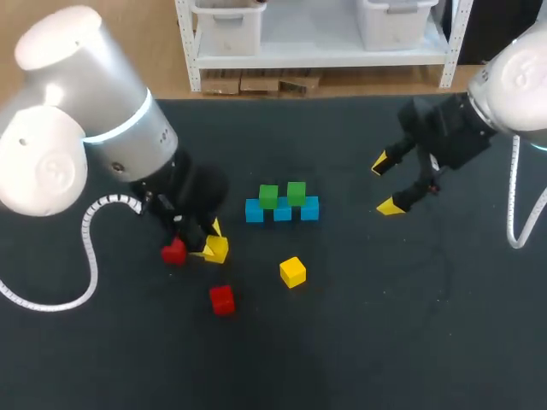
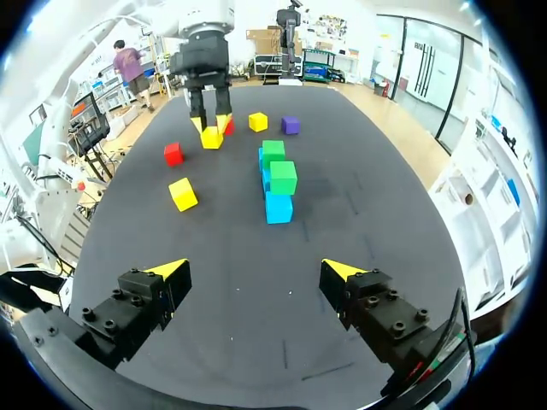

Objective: Place the blue cubes, place green cubes on the blue cubes, place the yellow cubes on the green cubes, then place the red cubes on the yellow cubes, and place purple cube on the red cubes.

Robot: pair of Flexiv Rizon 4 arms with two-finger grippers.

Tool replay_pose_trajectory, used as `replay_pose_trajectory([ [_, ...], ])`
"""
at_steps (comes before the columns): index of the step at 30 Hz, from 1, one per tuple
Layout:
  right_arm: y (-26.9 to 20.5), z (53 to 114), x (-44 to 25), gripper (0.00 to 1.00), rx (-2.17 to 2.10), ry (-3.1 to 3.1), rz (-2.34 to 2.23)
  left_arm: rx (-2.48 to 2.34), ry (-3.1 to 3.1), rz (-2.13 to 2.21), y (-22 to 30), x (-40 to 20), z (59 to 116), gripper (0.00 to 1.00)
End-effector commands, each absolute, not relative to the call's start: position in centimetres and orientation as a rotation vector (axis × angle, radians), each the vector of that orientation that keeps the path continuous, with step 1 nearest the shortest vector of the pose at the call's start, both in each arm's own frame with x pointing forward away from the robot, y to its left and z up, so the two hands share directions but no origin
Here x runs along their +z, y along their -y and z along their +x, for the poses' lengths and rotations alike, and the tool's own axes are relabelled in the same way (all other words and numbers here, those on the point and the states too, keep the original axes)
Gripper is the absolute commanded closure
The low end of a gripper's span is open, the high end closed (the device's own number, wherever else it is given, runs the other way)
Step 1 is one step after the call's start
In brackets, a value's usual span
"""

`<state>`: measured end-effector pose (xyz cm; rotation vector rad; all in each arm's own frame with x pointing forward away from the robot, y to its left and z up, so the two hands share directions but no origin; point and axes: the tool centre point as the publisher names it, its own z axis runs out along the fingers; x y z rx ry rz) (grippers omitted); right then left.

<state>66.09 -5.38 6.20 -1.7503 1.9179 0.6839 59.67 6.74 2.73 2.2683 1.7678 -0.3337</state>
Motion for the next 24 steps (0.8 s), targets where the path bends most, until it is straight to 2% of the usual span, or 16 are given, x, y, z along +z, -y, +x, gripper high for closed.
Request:
replay_pose_trajectory([
  [1,5.4,66.2,6.1,0.0,0.688,-1.915,-1.751,-0.34,-1.783,2.203,-7.0,5.3,59.2,1.0],
  [12,5.4,66.2,6.1,0.0,0.688,-1.915,-1.751,-0.323,-1.826,2.049,-4.5,10.5,61.5,1.0],
  [24,5.4,66.2,6.1,0.0,0.688,-1.915,-1.751,-0.33,-1.779,2.084,0.4,10.7,64.6,1.0],
])
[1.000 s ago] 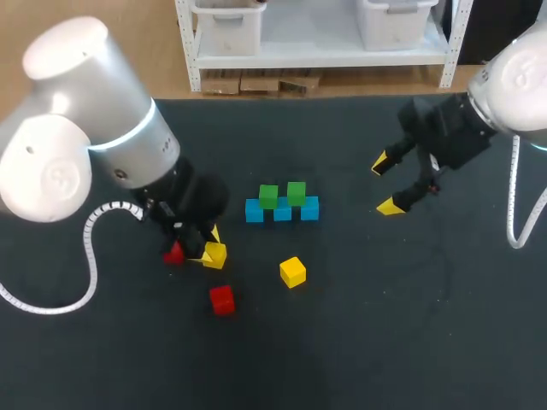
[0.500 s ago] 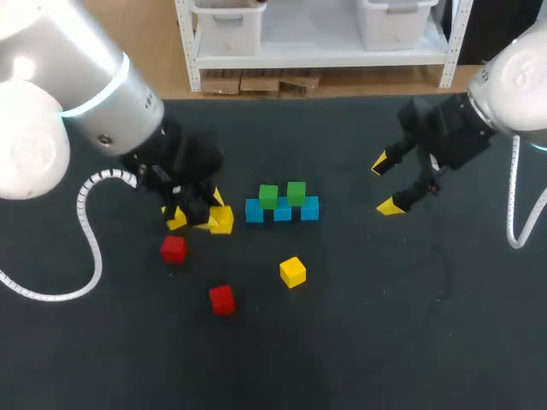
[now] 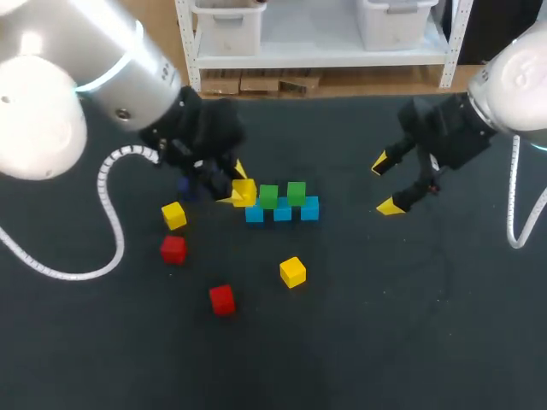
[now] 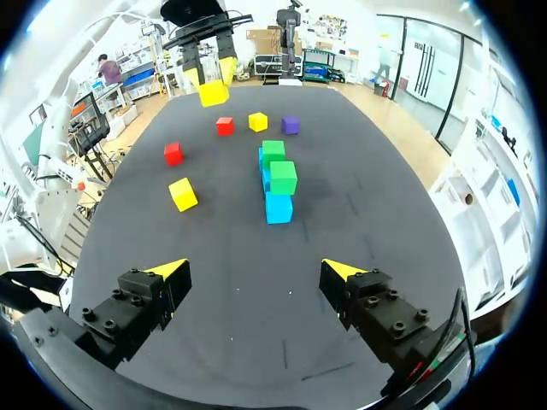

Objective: Place the blue cubes, place green cubes on the blue cubes, place the yellow cubes on the green cubes, then place the red cubes on the yellow cubes, and place purple cube on the red cubes.

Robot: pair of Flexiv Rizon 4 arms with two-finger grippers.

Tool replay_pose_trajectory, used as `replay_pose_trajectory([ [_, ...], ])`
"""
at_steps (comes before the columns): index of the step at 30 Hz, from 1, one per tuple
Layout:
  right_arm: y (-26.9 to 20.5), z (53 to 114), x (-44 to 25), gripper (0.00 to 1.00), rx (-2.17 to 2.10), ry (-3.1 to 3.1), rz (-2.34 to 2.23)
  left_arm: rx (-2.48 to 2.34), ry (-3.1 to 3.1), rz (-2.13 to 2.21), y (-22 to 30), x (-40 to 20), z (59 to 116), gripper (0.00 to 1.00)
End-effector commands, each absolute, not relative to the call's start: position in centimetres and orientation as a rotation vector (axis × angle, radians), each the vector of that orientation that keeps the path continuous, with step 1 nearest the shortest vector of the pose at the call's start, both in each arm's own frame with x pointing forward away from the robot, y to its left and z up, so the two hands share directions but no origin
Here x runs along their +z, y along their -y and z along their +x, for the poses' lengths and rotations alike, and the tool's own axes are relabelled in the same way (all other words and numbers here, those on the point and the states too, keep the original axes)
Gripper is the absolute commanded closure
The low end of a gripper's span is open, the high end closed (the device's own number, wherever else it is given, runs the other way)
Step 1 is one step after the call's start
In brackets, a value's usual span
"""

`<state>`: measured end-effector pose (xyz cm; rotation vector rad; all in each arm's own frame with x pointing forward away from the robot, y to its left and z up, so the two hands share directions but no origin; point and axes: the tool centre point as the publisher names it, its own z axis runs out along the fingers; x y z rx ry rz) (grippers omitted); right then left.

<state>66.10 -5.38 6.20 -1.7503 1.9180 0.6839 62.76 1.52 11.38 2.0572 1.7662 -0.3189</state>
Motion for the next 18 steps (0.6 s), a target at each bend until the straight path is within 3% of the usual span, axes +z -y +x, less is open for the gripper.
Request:
replay_pose_trajectory([
  [1,5.4,66.2,6.1,0.0,0.688,-1.915,-1.751,-0.334,-1.775,2.087,0.8,10.7,64.8,1.0],
  [18,5.4,66.2,6.1,0.0,0.688,-1.915,-1.751,-0.306,-1.816,2.122,4.2,8.9,68.2,1.0],
])
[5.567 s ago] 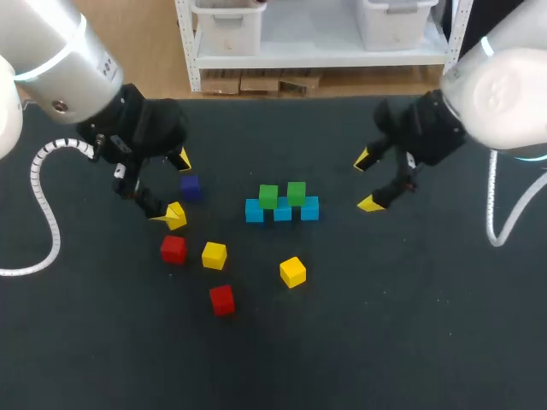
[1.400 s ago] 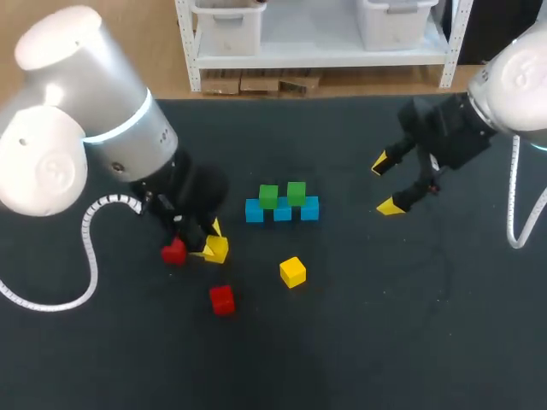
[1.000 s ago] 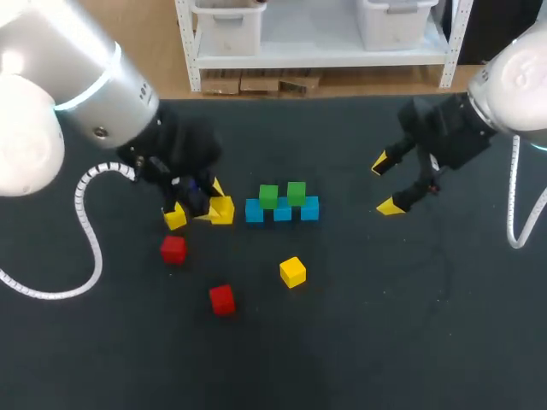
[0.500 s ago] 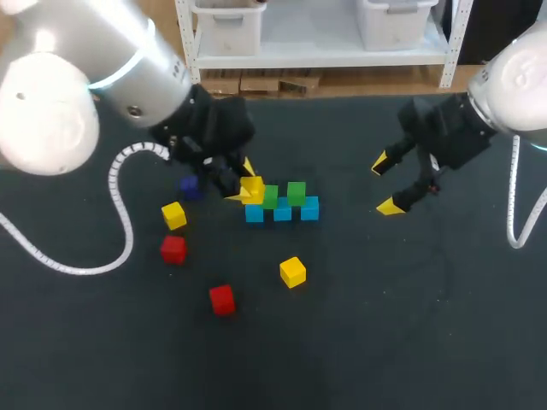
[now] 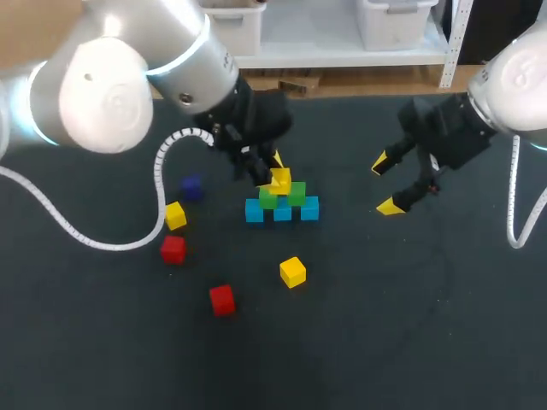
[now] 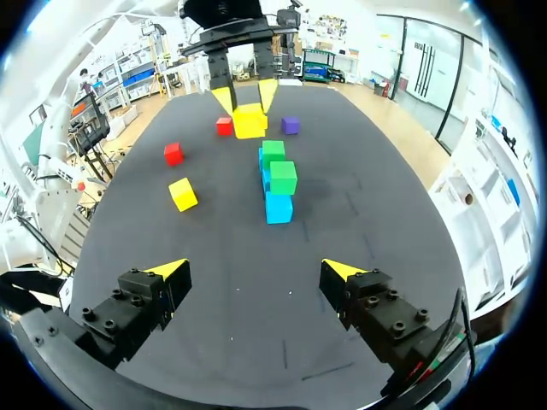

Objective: Place the blue cubes, place green cubes on the blue cubes, place the yellow cubes on the green cubes, then place the red cubes on the yellow cubes, and place purple cube on the red cubes.

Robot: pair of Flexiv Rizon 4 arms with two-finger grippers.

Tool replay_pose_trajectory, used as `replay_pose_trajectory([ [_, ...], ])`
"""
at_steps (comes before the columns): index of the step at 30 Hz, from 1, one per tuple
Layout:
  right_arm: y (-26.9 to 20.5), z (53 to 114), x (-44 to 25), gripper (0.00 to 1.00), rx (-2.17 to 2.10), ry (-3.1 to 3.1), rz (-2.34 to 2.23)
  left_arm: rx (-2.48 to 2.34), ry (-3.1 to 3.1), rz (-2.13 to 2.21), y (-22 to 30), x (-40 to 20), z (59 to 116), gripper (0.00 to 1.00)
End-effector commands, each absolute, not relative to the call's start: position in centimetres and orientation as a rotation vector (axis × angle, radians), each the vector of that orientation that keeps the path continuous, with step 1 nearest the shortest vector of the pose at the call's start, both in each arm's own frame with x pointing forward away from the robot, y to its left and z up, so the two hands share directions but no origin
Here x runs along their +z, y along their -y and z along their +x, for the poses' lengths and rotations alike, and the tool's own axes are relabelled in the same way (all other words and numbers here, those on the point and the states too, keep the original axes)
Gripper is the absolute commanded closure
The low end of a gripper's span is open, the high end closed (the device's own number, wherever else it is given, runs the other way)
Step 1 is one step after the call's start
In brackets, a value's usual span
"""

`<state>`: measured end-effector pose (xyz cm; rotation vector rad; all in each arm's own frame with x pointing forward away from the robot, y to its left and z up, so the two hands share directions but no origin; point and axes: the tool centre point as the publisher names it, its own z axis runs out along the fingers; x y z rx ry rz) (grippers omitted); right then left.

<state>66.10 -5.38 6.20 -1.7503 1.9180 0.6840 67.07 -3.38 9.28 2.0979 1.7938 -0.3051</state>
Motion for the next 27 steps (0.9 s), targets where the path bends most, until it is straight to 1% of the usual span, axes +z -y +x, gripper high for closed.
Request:
replay_pose_trajectory([
  [1,5.4,66.2,6.1,0.0,0.688,-1.915,-1.751,-0.304,-1.818,2.122,4.3,8.8,68.4,1.0],
  [27,5.4,66.2,6.1,0.0,0.688,-1.915,-1.751,-0.276,-1.917,2.108,4.1,7.2,70.0,1.0],
])
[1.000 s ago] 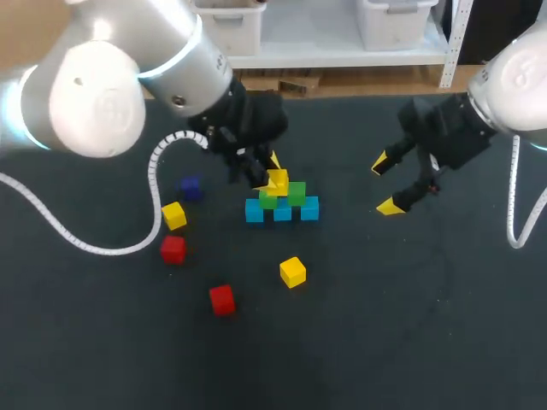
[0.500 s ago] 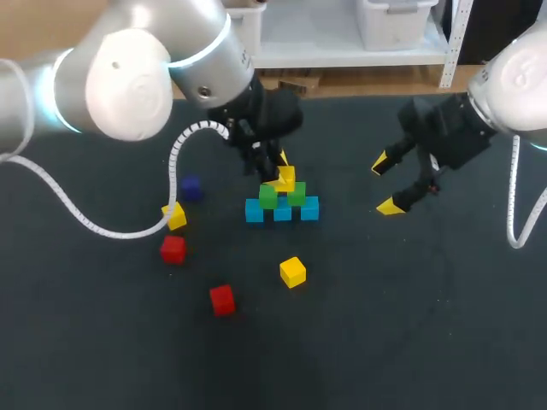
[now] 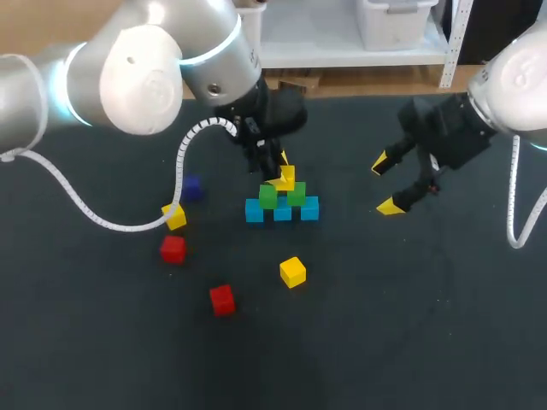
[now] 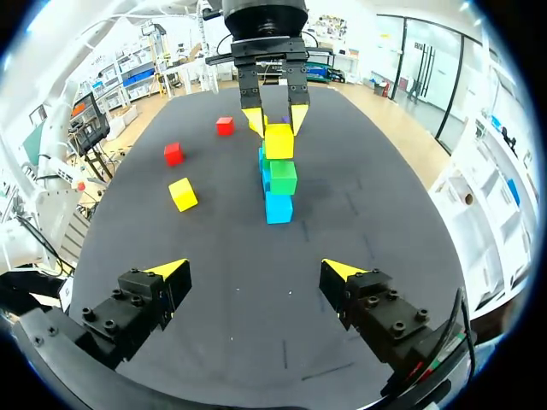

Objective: Place the blue cubes, place green cubes on the blue cubes, place the yellow cubes on the green cubes, then place the red cubes on the yellow cubes, and place purple cube on the red cubes.

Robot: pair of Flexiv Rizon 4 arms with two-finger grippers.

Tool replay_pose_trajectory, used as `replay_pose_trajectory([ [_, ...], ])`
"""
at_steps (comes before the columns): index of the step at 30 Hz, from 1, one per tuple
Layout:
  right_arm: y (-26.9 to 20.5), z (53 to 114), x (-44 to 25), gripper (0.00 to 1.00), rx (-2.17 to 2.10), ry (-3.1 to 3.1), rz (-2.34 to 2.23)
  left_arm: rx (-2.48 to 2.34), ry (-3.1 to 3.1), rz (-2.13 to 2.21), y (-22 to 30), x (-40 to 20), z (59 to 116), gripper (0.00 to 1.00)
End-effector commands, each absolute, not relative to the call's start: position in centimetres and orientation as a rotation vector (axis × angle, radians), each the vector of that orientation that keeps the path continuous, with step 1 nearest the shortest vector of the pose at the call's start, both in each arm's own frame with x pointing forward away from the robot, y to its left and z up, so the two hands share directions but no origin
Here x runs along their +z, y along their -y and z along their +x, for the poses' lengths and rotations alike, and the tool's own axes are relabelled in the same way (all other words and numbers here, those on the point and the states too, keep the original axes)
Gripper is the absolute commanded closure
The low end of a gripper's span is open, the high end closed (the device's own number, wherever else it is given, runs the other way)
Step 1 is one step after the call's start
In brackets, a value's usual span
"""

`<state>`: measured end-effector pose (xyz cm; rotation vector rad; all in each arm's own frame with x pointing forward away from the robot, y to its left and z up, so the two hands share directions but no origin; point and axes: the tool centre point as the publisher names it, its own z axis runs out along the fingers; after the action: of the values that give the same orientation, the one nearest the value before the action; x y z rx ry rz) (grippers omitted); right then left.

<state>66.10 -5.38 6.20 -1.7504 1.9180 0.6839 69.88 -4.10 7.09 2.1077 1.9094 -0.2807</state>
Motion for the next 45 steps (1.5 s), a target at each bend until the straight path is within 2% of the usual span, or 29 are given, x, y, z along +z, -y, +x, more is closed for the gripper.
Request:
replay_pose_trajectory([
  [1,5.38,66.19,6.12,0.0,0.688,-1.915,-1.751,-0.276,-1.919,2.106,4.01,7.17,69.97,1.0],
  [45,5.38,66.19,6.12,0.0,0.688,-1.915,-1.751,-0.303,-1.948,2.097,3.76,6.4,70.09,1.0],
])
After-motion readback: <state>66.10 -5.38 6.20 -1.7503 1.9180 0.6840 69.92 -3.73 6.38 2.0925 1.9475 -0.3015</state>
